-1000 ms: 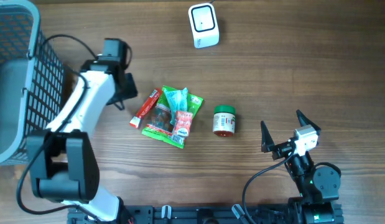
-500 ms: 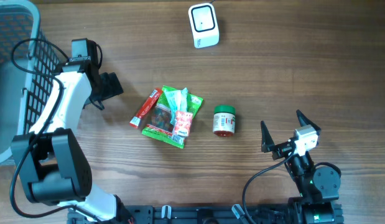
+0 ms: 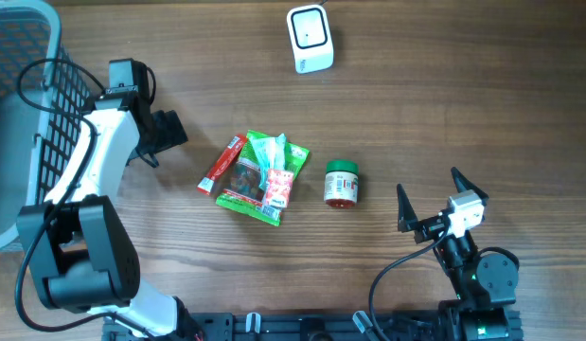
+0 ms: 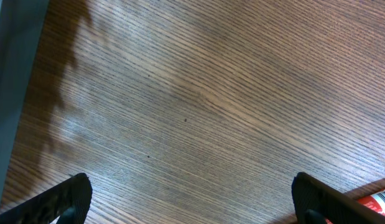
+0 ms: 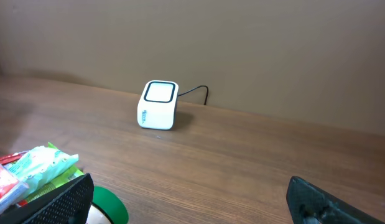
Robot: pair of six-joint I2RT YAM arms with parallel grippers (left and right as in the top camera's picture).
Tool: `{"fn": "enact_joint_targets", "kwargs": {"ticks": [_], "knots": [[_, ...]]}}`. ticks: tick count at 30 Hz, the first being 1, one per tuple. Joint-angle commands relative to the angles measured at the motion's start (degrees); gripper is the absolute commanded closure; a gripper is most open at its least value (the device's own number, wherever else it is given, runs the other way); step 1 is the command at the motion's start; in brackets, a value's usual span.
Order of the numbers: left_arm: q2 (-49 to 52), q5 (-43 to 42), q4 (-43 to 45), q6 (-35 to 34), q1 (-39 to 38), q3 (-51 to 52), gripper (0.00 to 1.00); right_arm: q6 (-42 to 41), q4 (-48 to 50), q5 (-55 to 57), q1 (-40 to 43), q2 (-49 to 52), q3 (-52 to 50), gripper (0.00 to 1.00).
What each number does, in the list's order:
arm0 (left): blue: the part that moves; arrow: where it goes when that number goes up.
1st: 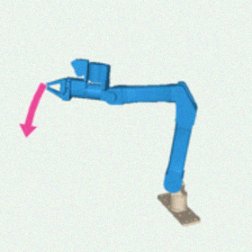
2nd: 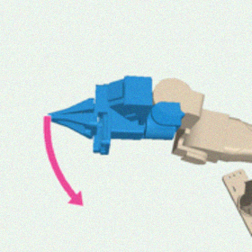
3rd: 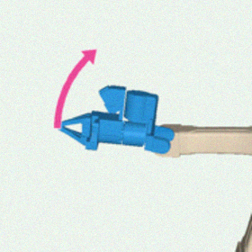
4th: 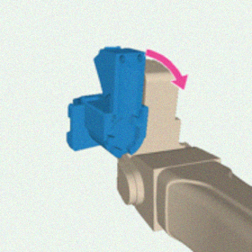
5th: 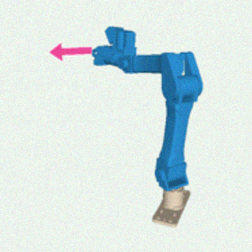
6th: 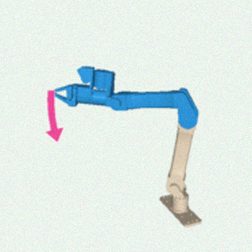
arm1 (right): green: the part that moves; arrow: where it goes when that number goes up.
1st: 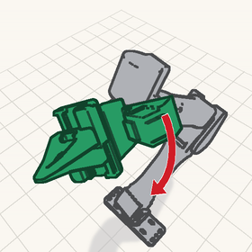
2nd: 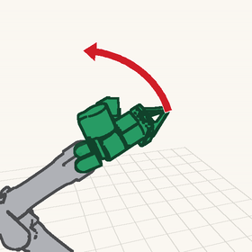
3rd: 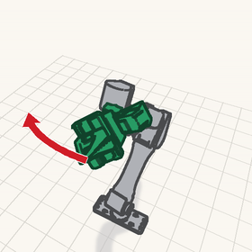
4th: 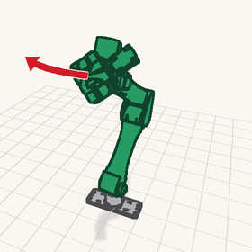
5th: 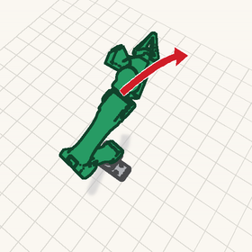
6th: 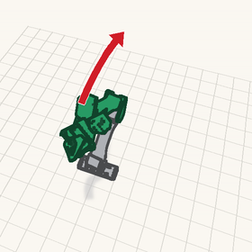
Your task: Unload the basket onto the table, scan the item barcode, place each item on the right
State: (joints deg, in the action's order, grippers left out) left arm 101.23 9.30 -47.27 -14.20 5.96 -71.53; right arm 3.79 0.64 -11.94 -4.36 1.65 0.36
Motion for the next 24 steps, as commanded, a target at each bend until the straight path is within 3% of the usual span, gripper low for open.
{"fn": "enact_joint_targets", "kwargs": {"ticks": [1,17,19,20,24], "knots": [[-0.98,-0.5,0.15,0.5,0.33,-0.92,0.0,0.35,0.22,0.24,-0.2,-0.24,-0.07,0.0],[-0.98,-0.52,0.15,0.5,0.28,-0.92,0.0,0.7,-0.26,5.03,-0.2,0.02,-0.04,0.0],[-0.98,-0.52,0.15,0.5,0.28,-0.92,0.0,-1.42,-0.24,4.9,-0.2,0.02,-0.07,0.0],[-0.98,-0.52,0.15,0.5,0.28,-0.92,0.0,-7.43,-0.7,7.23,-0.17,0.02,0.92,0.0],[-0.98,-0.52,0.15,0.5,0.28,-0.92,0.0,-10.23,-5.4,7.52,-0.17,0.04,7.02,0.0]]}}
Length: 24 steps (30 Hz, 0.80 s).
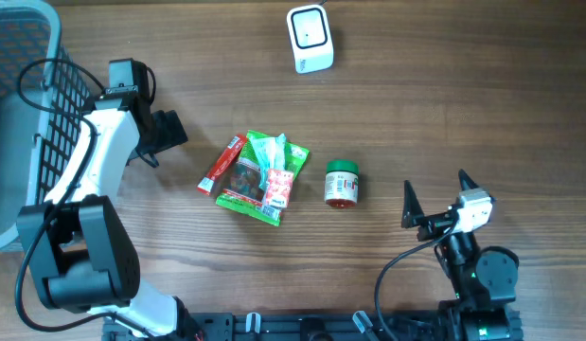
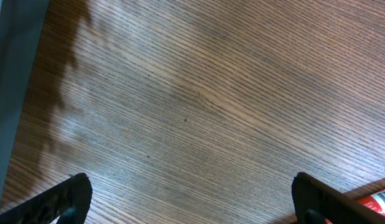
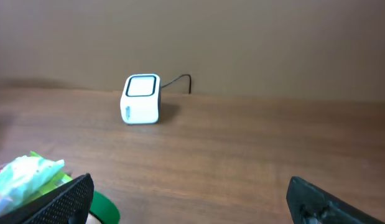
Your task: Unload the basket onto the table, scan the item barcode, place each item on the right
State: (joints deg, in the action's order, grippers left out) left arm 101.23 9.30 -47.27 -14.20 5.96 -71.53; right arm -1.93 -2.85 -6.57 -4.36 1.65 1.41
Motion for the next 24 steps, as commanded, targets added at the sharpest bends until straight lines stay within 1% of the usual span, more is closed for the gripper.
{"fn": "enact_joint_targets", "kwargs": {"ticks": [1,3,5,7,10,12,13,16,17,20,24], "knots": [[-0.98,-0.52,0.15,0.5,0.28,-0.92,0.0,-4.87,-3.93,2.95,-0.17,0.13,8.5,0.0],[-0.98,-0.52,0.15,0.5,0.28,-0.92,0.0,-8.74,-9.81,5.22,-0.17,1.42,15.26,0.0],[-0.98,-0.52,0.15,0.5,0.28,-0.92,0.0,-9.68,-14.08,5.27,-0.17,3.96,21.22,0.0],[-0.98,-0.52,0.15,0.5,0.28,-0.92,0.0,-10.23,-18.75,5.05,-0.17,8.81,28.72,0.0],[-0.98,-0.52,0.15,0.5,0.28,-0.92,0.0,-10.12,-24.48,1.25,-0.17,18.4,38.71,0.0],[-0.98,-0.52,0.15,0.5,0.28,-0.92,0.0,-10.14,-31.3,-2.99,-0.17,27.3,46.93,0.0],[-0.98,-0.52,0.15,0.5,0.28,-0.92,0.0,-10.25,-37.31,-5.2,-0.17,34.12,52.94,0.0],[-0.98,-0.52,0.15,0.5,0.28,-0.92,0.0,-10.23,-46.49,-10.03,-0.2,44.48,60.85,0.0],[-0.98,-0.52,0.15,0.5,0.28,-0.92,0.0,-10.14,-49.83,-13.03,-0.2,48.61,63.1,0.0],[-0.98,-0.52,0.15,0.5,0.28,-0.92,0.0,-10.23,-55.87,-19.17,-0.2,58.36,66.05,0.0],[-0.98,-0.52,0.15,0.5,0.28,-0.92,0.0,-10.56,-54.8,-20.55,-0.2,70.29,66.05,0.0]]}}
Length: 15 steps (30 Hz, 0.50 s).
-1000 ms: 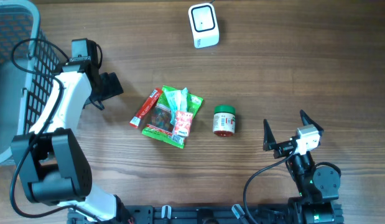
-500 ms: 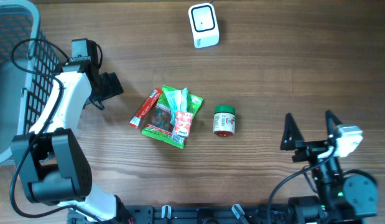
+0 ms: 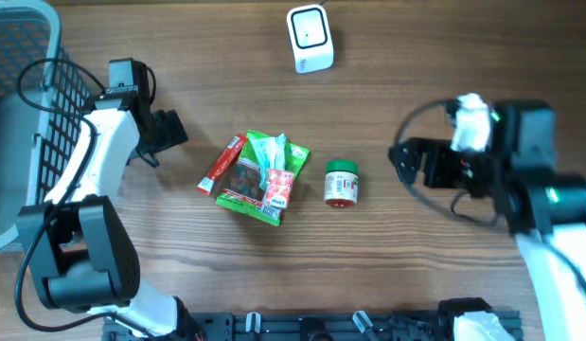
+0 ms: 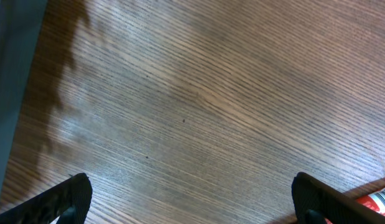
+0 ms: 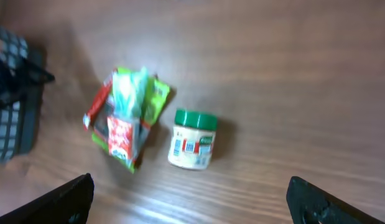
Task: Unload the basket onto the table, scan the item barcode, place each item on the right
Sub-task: 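Reach the right gripper to the green-capped jar and grasp it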
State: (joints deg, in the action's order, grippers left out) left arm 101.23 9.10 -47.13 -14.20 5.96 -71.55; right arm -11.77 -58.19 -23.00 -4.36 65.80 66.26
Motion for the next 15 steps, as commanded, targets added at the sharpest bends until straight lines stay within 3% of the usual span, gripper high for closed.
{"fn": "enact_joint_targets", "kwargs": {"ticks": [1,3,5,15], "knots": [[-0.98,-0.33,0.02,0.5,0.28,-0.9,0.0,0.0,0.55,-4.13,-0.2,8.22,1.2,0.0],[-0.98,-0.33,0.02,0.5,0.28,-0.9,0.0,1.99,0.44,-4.33,-0.2,12.0,1.18,0.05],[-0.98,-0.33,0.02,0.5,0.28,-0.9,0.0,2.25,-0.09,-4.59,-0.2,15.47,1.18,0.24],[-0.98,-0.33,0.02,0.5,0.28,-0.9,0.0,6.03,0.79,-4.98,-0.2,25.77,0.74,0.27]]}}
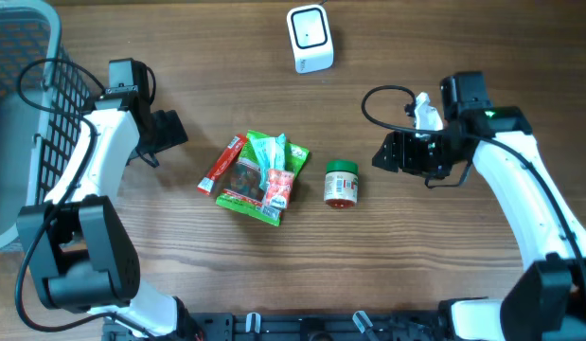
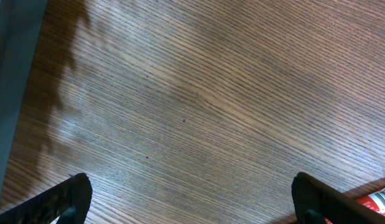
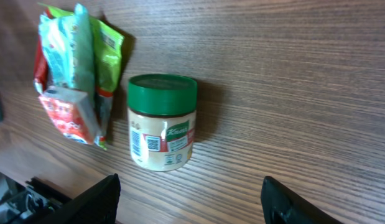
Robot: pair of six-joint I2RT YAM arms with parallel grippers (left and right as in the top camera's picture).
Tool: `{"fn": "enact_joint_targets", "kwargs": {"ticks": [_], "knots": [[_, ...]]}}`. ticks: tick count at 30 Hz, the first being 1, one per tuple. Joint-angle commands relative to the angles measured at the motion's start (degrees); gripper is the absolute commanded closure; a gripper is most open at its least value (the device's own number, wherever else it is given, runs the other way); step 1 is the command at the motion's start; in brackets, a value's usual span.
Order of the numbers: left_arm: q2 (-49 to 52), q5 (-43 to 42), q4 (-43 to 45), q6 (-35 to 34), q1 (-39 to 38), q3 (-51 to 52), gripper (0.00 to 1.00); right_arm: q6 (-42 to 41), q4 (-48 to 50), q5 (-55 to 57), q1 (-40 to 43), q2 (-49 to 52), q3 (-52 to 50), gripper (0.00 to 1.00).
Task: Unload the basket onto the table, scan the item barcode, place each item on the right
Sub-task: 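Reach the right gripper to the green-capped jar and grasp it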
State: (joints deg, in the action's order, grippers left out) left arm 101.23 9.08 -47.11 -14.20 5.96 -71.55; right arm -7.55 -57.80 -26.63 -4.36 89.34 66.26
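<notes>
A small jar with a green lid [image 1: 341,183] lies on its side on the wooden table, its label with a barcode facing up [image 3: 162,121]. My right gripper [image 1: 385,156] hovers just right of the jar, open and empty [image 3: 192,202]. A pile of green and red snack packets [image 1: 259,177] lies left of the jar [image 3: 74,74]. The white scanner [image 1: 310,38] stands at the far edge. My left gripper [image 1: 167,133] is open over bare wood left of the packets [image 2: 192,199].
A grey mesh basket [image 1: 18,114] fills the far left, and its wall shows at the left edge of the left wrist view [image 2: 9,93]. A red stick packet [image 1: 222,163] lies on the left side of the pile, its tip by my left finger [image 2: 375,200].
My right gripper has come lower and a little further left, closer to the jar, which now fills more of the right wrist view. The left arm and the items have not moved.
My right arm was folded at the table's front right, gripper open and facing the scanner, at both of the first two moments. Then it was high over the table right of the jar. Now it hovers close beside the jar. The left arm stayed still.
</notes>
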Motion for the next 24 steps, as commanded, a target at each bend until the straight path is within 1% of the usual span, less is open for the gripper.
{"fn": "enact_joint_targets", "kwargs": {"ticks": [1,6,7,8,10,11,12,14,17,20,21,24], "knots": [[-0.98,-0.31,0.0,0.5,0.28,-0.9,0.0,2.16,0.9,-1.36,-0.2,2.84,0.74,0.27],[-0.98,-0.31,0.0,0.5,0.28,-0.9,0.0,2.84,3.82,-1.51,-1.38,5.09,0.74,0.28],[-0.98,-0.31,0.0,0.5,0.28,-0.9,0.0,1.7,4.66,-0.94,-2.32,5.07,0.76,0.29],[-0.98,-0.31,0.0,0.5,0.28,-0.9,0.0,-1.95,5.27,2.21,-3.96,5.07,1.01,0.3],[-0.98,-0.31,0.0,0.5,0.28,-0.9,0.0,-4.61,4.76,6.95,-6.4,5.07,2.19,0.3],[-0.98,-0.31,0.0,0.5,0.28,-0.9,0.0,-6.05,3.17,9.18,-8.09,5.07,4.13,0.3],[-0.98,-0.31,0.0,0.5,0.28,-0.9,0.0,-8.02,-1.14,11.74,-10.4,5.07,9.27,0.29],[-0.98,-0.31,0.0,0.5,0.28,-0.9,0.0,-10.84,-4.79,14.6,-11.54,5.07,14.23,0.29],[-0.98,-0.31,0.0,0.5,0.28,-0.9,0.0,-13.25,-7.72,17.81,-13.35,5.33,19.1,0.29],[-0.98,-0.31,0.0,0.5,0.28,-0.9,0.0,-14.29,-7.58,18.64,-15.91,6.99,20.0,0.28],[-0.98,-0.31,0.0,0.5,0.28,-0.9,0.0,-14.82,-7.67,19.96,-16.85,8.22,20.0,0.28],[-0.98,-0.31,0.0,0.5,0.28,-0.9,0.0,-15.06,-7.48,23.71,-19.3,12.66,20.0,0.15]]}}
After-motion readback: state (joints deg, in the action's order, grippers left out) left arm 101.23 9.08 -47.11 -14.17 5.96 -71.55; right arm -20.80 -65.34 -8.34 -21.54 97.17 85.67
